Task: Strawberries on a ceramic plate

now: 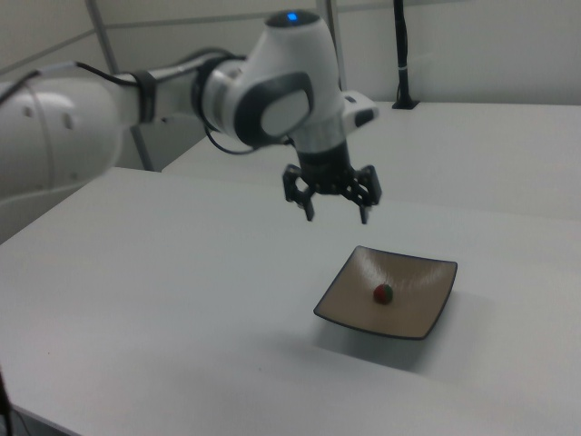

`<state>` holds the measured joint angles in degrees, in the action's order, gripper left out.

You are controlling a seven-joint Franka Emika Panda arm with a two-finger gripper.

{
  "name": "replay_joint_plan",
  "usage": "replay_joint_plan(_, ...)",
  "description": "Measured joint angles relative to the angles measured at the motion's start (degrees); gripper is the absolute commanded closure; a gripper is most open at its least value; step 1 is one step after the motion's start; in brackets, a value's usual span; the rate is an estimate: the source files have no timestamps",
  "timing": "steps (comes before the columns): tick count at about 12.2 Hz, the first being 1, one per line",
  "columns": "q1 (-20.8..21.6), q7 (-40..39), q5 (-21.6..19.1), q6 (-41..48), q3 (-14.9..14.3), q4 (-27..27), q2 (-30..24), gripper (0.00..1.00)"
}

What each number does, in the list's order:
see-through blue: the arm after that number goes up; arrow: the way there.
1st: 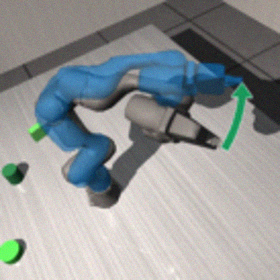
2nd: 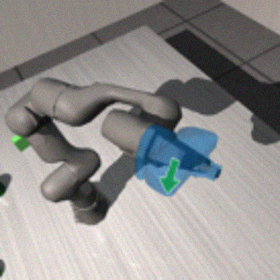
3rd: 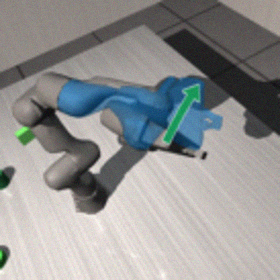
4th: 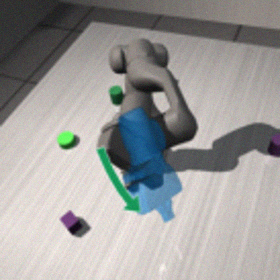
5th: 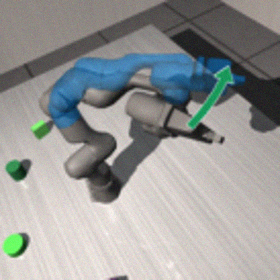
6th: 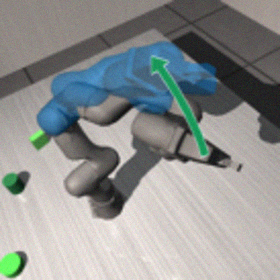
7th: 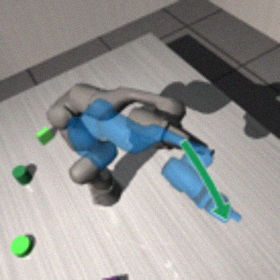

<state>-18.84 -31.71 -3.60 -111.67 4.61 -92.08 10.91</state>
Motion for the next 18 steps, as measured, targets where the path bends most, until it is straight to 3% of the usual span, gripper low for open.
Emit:
replay_joint_plan(3, 1.15, 6.54, -0.07, 11.27, 0.02, 0.77, -7.14, 0.0)
replay_joint_plan(8, 8.92, 17.77, -0.09, 20.59, -0.27, 1.73, -12.93, 0.0)
replay_joint_plan(10, 15.97, 24.14, -0.06, 21.33, -0.82, 1.71, -13.55, 0.0)
replay_joint_plan(13, 22.55, 29.57, -0.01, 21.29, -1.02, 0.84, -13.51, 0.0)
replay_joint_plan(18, 26.04, 30.13, -0.01, 17.28, -1.81, -2.02, -14.05, 0.0)
